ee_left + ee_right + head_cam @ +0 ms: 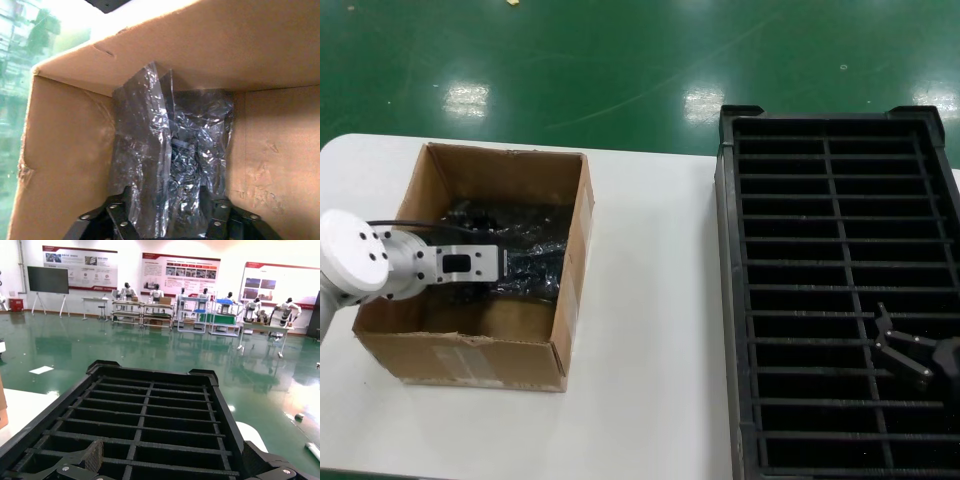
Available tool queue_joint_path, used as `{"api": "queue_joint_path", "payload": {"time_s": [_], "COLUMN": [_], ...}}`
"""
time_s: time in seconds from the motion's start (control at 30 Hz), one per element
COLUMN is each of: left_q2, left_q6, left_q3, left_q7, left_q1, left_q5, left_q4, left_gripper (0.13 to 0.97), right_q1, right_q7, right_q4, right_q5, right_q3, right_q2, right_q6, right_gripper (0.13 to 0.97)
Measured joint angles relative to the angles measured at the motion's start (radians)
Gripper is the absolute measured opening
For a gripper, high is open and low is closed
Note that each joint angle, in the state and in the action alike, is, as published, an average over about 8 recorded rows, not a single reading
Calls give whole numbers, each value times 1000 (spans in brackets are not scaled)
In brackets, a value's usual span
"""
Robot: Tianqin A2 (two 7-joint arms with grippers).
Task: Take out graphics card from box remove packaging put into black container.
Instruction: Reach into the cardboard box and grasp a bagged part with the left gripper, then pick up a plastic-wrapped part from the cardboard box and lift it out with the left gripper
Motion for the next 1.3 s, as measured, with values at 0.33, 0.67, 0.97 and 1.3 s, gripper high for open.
{"api": "queue_joint_path", "payload": {"time_s": [0.33,0.67,0.97,1.3], "left_q2": [47,55,-10,-138], "left_q6": [-44,-77,-96,-96], "left_q3": [-39,-67,-66,-120], "left_q7": [166,260,175,-38], "left_q1": [-50,-62,5,152], "left_q5": [-88,-144,-115,-10], "left_q4": [153,185,-5,-385], "left_gripper": [380,262,169,140], "right_q1": [0,0,0,0], "right_q7": [0,0,0,0], "right_q4": [0,0,0,0], "right_q5": [0,0,0,0], "right_q3": [0,0,0,0], "right_q2": [0,0,0,0], "right_q6": [0,0,0,0], "right_gripper": [966,966,966,966]}}
